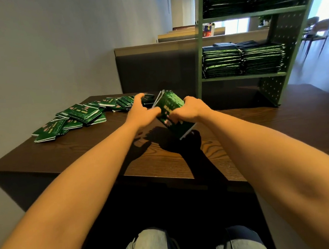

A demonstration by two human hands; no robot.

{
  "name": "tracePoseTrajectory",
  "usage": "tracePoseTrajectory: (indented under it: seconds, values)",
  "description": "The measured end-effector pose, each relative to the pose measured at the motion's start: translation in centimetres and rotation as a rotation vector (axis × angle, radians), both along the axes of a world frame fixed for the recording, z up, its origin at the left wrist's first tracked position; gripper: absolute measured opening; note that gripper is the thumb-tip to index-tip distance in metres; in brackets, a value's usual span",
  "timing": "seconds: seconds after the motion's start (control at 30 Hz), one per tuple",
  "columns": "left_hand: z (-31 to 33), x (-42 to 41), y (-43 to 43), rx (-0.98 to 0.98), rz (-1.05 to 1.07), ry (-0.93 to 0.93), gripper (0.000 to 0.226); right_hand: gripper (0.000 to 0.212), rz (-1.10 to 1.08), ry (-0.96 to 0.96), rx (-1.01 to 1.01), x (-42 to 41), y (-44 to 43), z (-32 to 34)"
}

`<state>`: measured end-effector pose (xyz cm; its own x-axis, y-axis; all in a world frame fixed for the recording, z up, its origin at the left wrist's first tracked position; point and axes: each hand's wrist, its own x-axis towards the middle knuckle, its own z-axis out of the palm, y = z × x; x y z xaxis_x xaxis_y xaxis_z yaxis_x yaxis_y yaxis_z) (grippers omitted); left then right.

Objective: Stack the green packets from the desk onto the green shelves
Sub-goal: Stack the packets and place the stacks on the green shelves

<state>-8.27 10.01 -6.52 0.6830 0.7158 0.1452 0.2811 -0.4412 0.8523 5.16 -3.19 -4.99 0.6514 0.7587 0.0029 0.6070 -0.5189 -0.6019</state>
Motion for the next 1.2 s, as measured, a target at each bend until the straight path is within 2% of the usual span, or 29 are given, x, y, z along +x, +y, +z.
tracePoseTrajectory:
  seconds: [0.1, 0.13, 0.2, 0.23, 0.27, 0.33, 0.37, 0.4, 0.47, 0.57, 0.6, 0.7, 0.8, 0.93, 1.0, 1.1, 1.2]
  values:
    - [0.4, -1.1, -1.6, -0.457, -0.051, -0.057, 0.049, 0.025, 0.008, 0.262, 0.227, -1.2, -0.3, 0.2]
    - [0.3, -1.4, -2.1, -0.556, -0.090, -0.071, 0.043, 0.014, 0.016, 0.333, 0.285, -1.7, -0.6, 0.2]
    - [-0.1, -2.2, -3.1, -0.655, -0.156, -0.116, 0.044, 0.006, 0.002, 0.467, 0.369, -2.6, -1.3, 0.1]
    - [-0.3, -2.4, -3.5, -0.674, -0.180, -0.129, 0.048, 0.006, -0.017, 0.544, 0.399, -3.2, -1.7, 0.0]
    - [-0.5, -2.7, -4.0, -0.688, -0.196, -0.128, 0.053, 0.015, -0.033, 0.626, 0.428, -3.9, -2.3, -0.1]
    - [-0.8, -3.4, -5.0, -0.731, -0.204, -0.101, 0.067, 0.051, -0.053, 0.781, 0.476, -5.0, -3.1, -0.5]
    - [-1.0, -3.8, -5.6, -0.749, -0.206, -0.079, 0.075, 0.060, -0.048, 0.858, 0.504, -5.5, -3.5, -0.7]
    - [-1.1, -4.2, -6.2, -0.763, -0.212, -0.057, 0.079, 0.055, -0.045, 0.908, 0.534, -6.1, -4.0, -0.9]
    - [-1.2, -4.8, -7.5, -0.755, -0.214, -0.058, 0.065, 0.037, -0.060, 0.967, 0.589, -7.0, -4.6, -1.1]
    - [-0.9, -5.2, -9.1, -0.753, -0.178, -0.184, 0.036, 0.044, -0.078, 1.042, 0.646, -8.0, -4.9, -1.2]
    - [-0.8, -5.2, -9.3, -0.761, -0.163, -0.229, 0.035, 0.043, -0.075, 1.072, 0.656, -8.2, -4.8, -1.3]
    - [-0.6, -4.5, -8.8, -0.780, -0.111, -0.328, 0.044, 0.023, -0.050, 1.166, 0.642, -8.4, -4.4, -1.0]
    - [-0.7, -3.2, -7.1, -0.768, -0.058, -0.373, 0.029, 0.015, -0.047, 1.232, 0.629, -7.0, -2.6, -1.0]
    - [-1.8, -0.1, -3.0, -0.731, 0.024, -0.364, 0.015, 0.019, -0.044, 1.326, 0.655, -4.3, 1.4, -1.7]
    - [-2.5, 1.3, -0.5, -0.736, 0.060, -0.350, 0.021, 0.022, -0.037, 1.375, 0.676, -2.8, 3.6, -2.2]
    - [-2.2, 2.1, 2.4, -0.764, 0.109, -0.282, 0.052, 0.025, -0.111, 1.381, 0.677, -1.0, 6.1, -1.4]
    - [-0.4, 2.2, 4.4, -0.800, 0.136, -0.206, 0.070, 0.034, -0.202, 1.357, 0.630, -0.3, 7.2, 0.8]
